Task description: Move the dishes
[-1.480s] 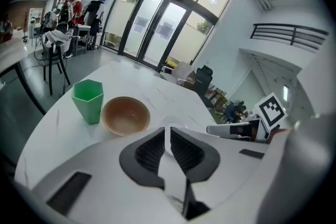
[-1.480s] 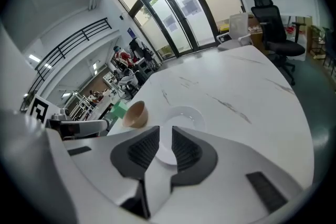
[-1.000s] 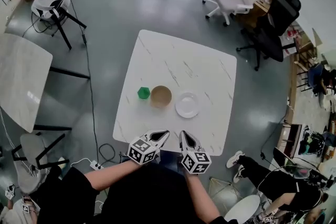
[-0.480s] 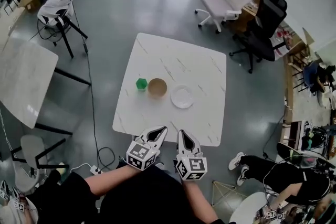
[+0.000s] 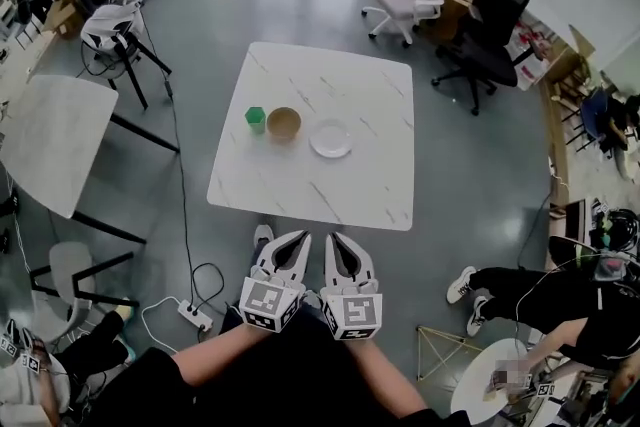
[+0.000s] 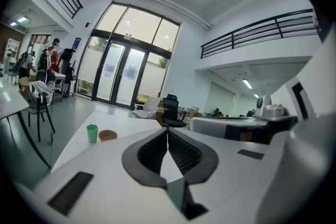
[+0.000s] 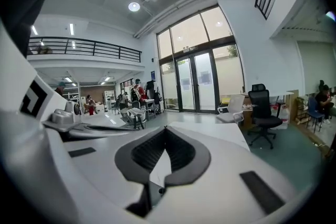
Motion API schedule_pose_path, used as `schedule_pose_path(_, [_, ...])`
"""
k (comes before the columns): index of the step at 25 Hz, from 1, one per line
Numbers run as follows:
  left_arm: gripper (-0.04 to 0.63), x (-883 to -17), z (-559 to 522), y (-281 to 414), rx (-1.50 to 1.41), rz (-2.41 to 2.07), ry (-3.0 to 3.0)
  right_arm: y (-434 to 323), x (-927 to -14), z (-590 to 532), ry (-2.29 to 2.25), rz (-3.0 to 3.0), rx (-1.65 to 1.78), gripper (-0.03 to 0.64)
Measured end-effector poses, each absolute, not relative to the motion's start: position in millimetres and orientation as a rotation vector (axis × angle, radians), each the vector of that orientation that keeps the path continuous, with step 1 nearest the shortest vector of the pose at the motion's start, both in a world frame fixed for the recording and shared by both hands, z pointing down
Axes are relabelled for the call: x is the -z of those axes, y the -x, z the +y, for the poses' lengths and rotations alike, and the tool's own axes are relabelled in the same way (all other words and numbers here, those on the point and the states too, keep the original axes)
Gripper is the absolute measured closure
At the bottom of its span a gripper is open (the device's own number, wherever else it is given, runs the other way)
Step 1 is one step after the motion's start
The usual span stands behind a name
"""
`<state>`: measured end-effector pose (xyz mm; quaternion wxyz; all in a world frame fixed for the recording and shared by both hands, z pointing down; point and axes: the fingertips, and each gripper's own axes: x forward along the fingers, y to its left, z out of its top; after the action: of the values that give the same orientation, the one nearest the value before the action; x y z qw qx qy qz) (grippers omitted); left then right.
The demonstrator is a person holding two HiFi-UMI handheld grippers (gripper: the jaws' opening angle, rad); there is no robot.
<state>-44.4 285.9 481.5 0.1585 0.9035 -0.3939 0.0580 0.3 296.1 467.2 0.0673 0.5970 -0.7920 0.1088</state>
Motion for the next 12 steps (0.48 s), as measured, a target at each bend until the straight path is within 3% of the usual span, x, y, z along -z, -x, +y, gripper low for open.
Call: schedule_pose_path(12, [0.577, -446.0, 326.0, 59.1, -0.024, -1.209, -2.68, 13.1, -441.3, 330.5, -1.795, -2.459, -0.226, 0.6])
